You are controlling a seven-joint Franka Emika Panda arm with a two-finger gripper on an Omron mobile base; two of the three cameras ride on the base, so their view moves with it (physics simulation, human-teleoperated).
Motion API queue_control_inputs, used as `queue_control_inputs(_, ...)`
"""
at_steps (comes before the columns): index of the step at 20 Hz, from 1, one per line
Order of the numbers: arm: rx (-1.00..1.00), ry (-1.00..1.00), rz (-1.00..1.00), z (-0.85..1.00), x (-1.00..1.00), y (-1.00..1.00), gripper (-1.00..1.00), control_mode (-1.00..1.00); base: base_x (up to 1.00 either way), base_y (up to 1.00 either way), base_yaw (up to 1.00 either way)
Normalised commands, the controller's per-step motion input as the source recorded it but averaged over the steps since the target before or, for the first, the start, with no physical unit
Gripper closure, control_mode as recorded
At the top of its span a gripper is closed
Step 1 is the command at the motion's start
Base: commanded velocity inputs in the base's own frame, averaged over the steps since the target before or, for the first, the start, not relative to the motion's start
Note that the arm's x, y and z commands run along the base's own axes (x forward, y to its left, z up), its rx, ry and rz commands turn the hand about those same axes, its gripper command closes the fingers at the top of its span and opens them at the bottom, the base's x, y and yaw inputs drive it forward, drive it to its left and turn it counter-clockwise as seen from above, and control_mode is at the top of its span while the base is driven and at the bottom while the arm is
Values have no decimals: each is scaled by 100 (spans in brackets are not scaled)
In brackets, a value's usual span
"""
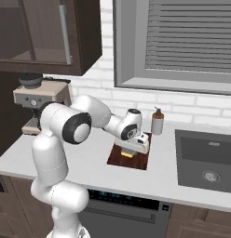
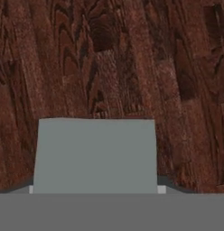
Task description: Pick up the sponge from the counter and clean the cutting board by briefly scrubbing or pressing down on the cutting board. Once finished, release the sponge.
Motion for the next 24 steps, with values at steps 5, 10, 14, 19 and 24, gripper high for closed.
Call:
queue_control_inputs(5,0,0,-3,-45,-100,4,100,-100,0,0,0)
queue_control_inputs(10,0,0,-3,-45,-100,7,100,-100,0,0,0)
queue_control_inputs(14,0,0,-1,-36,-86,6,100,-100,0,0,0)
queue_control_inputs(19,0,0,0,-10,-12,0,100,-100,0,0,0)
queue_control_inputs(24,0,4,0,-16,-3,-4,100,-100,0,0,0)
